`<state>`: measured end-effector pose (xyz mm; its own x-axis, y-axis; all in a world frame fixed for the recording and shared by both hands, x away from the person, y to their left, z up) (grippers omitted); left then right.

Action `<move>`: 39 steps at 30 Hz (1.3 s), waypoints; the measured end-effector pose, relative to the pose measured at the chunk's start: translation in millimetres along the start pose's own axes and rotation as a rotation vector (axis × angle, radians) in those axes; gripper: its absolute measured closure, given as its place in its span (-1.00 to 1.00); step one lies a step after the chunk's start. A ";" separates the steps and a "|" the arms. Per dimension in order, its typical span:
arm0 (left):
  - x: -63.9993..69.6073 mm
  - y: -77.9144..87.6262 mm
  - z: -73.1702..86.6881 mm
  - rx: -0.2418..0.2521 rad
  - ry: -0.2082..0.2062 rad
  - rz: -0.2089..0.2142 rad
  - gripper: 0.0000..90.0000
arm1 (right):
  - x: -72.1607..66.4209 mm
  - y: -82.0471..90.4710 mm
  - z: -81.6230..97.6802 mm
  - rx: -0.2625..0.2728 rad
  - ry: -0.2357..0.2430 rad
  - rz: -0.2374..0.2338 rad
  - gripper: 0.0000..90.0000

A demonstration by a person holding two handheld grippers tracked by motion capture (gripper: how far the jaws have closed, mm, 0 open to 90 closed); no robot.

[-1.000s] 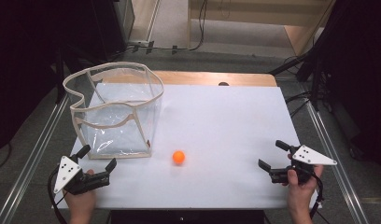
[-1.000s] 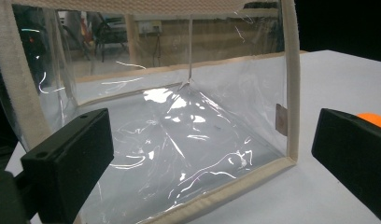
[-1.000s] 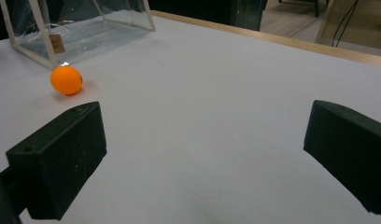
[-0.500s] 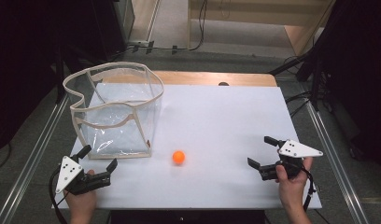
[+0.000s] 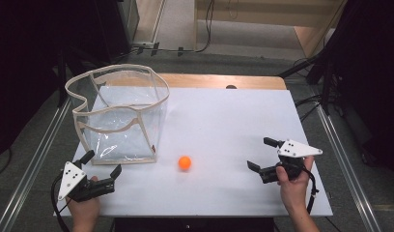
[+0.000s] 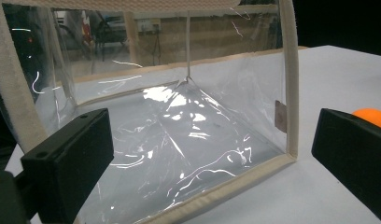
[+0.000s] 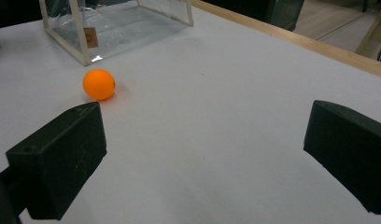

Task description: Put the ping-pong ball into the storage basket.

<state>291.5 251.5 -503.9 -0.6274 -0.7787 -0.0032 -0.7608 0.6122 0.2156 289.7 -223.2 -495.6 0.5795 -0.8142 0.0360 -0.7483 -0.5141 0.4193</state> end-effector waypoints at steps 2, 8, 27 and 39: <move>0.0 0.0 0.0 0.000 0.000 0.000 -1.00 | -1.1 -1.6 -2.4 -0.001 0.004 -0.006 -1.00; 0.0 0.0 0.0 0.000 0.000 0.000 -1.00 | -5.0 -5.7 -7.9 -0.004 0.015 -0.024 -1.00; 0.1 0.1 -0.1 0.001 0.001 0.002 -1.00 | -17.1 -19.9 -24.7 -0.011 0.034 -0.073 -1.00; 0.0 0.0 -0.1 0.002 0.000 0.002 -1.00 | -25.3 -28.2 -33.0 -0.017 0.044 -0.096 -1.00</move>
<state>291.5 251.5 -503.8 -0.6291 -0.7773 -0.0025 -0.7597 0.6141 0.2140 306.7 -179.1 -478.4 0.6622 -0.7485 0.0348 -0.6834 -0.5843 0.4378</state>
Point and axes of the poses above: each handheld gripper's, and its own axes: y roughly backward along the jaws, z roughly out of its underside, x roughly to its right, the point moved 8 cm from there along -y, roughly forward along the jaws, and after that the axes turned 10 degrees about z, right-handed, at the moved point
